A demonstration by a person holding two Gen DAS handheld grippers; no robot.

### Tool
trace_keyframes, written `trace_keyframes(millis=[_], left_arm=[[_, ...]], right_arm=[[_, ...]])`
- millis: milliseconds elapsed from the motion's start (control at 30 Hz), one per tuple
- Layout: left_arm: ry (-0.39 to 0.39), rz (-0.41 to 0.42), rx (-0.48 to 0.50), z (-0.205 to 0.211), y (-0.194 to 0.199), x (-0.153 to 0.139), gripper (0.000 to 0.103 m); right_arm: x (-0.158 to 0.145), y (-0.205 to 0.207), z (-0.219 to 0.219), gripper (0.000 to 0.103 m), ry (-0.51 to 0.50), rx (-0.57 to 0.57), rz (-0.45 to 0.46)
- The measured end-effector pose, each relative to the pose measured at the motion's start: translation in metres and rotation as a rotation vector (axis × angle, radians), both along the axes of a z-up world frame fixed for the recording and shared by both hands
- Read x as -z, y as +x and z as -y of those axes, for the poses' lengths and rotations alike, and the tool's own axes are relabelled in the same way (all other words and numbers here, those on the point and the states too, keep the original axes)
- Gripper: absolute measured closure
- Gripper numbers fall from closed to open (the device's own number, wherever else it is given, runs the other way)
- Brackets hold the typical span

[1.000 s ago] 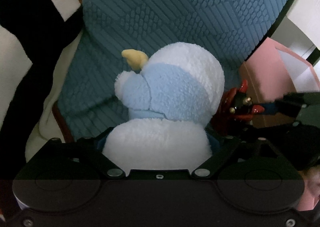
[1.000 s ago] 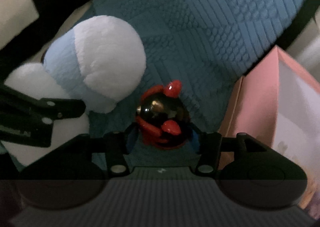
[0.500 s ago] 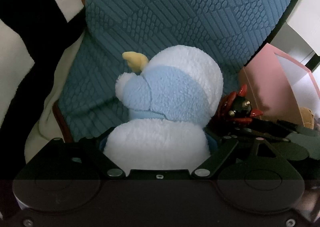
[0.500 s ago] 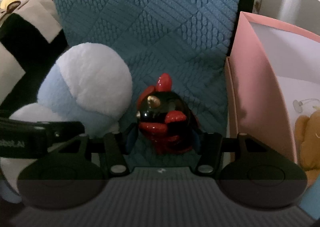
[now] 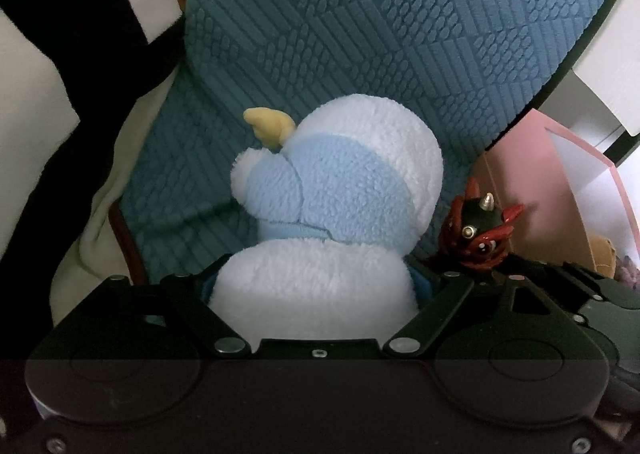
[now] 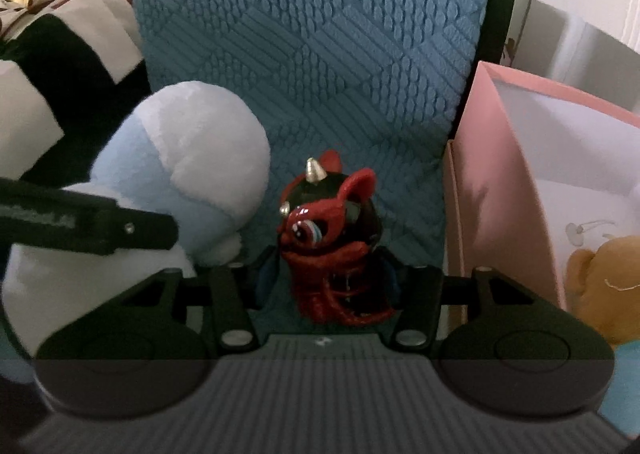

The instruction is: Organize objects

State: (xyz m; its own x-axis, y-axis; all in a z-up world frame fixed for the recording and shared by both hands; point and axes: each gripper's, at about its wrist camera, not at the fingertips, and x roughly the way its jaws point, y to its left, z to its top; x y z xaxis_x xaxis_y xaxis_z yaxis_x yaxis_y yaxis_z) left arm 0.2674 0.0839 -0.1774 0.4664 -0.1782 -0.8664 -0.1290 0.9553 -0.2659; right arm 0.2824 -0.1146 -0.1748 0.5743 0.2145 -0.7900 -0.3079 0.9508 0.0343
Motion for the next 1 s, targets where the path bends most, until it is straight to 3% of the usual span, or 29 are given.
trace_keyframes(millis=[200, 267, 300, 433, 733, 933, 1000], left_arm=[[0.003, 0.029, 0.022, 0.01, -0.006, -0.007, 0.02], [-0.012, 0.03, 0.013, 0.009, -0.009, -0.009, 0.02], [-0.014, 0.031, 0.008, 0.008, -0.011, -0.01, 0.02], [-0.006, 0.047, -0.019, 0.005, -0.017, -0.015, 0.02], [-0.005, 0.051, -0.053, -0.006, -0.024, -0.016, 0.022], [-0.031, 0.045, -0.066, -0.01, -0.02, -0.016, 0.023], [-0.034, 0.043, -0.066, -0.01, -0.02, -0.015, 0.023]], right_arm=[[-0.011, -0.011, 0.009, 0.056, 0.034, -0.009, -0.019], [-0.016, -0.016, 0.011, 0.082, 0.039, -0.023, -0.004], [-0.019, -0.019, 0.01, 0.082, 0.034, -0.037, 0.009], [-0.026, -0.03, 0.009, 0.08, 0.011, -0.091, 0.043], [-0.029, -0.033, 0.02, 0.078, 0.063, -0.076, 0.02], [-0.031, -0.026, 0.023, 0.045, 0.075, -0.066, 0.003], [-0.028, -0.024, 0.021, 0.044, 0.064, -0.064, -0.009]])
